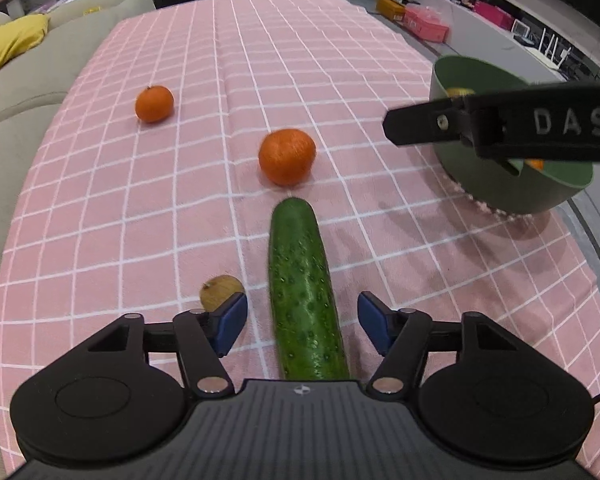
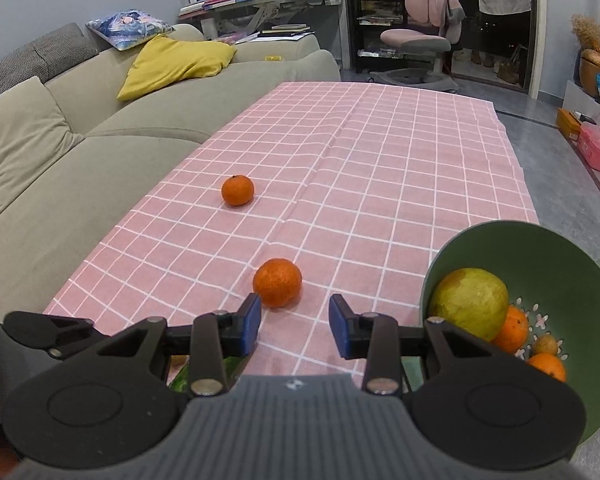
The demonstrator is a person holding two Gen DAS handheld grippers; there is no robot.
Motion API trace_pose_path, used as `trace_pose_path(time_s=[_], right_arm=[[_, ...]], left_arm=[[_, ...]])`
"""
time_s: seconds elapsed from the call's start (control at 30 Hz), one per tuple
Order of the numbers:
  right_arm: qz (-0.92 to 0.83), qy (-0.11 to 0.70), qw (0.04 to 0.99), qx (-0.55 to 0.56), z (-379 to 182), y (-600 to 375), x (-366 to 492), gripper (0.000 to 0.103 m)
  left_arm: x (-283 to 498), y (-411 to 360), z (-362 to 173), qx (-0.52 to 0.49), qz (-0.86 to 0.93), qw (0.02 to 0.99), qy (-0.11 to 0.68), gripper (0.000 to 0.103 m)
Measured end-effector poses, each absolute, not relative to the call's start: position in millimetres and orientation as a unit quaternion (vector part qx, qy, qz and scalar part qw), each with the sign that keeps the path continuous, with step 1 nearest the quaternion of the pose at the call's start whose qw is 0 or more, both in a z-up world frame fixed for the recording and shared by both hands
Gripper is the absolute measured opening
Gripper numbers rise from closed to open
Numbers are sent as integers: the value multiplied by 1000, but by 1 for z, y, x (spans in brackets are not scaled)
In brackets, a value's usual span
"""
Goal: Organize fruits
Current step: 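Grasp the cucumber with the left tool while the right tool moves toward an orange, then grasp the orange with the right tool while the left tool holds the cucumber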
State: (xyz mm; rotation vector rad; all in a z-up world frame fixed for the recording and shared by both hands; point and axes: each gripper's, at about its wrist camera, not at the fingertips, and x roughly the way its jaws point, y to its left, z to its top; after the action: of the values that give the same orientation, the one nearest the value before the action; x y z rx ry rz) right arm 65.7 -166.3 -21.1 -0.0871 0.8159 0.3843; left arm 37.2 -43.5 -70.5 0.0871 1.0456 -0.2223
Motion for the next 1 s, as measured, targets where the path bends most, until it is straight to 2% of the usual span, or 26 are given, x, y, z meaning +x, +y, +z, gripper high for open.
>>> trace_pose_path(time_s=[0.1, 0.17, 0.27, 1.0], right_arm=[[187, 395, 899, -42, -22, -166, 66, 35], [187, 395, 899, -41, -22, -166, 67, 35], [186, 395, 899, -40, -22, -168, 67, 35], [203, 419, 884, -36, -42, -152, 70, 35]], left_arm=[[38, -49, -79, 51, -107, 854, 507, 68], [39, -52, -84, 58, -105, 851, 512, 55], [36, -52, -86, 64, -98, 857, 503, 44], [-14, 6, -53, 40, -144, 854, 499, 41]])
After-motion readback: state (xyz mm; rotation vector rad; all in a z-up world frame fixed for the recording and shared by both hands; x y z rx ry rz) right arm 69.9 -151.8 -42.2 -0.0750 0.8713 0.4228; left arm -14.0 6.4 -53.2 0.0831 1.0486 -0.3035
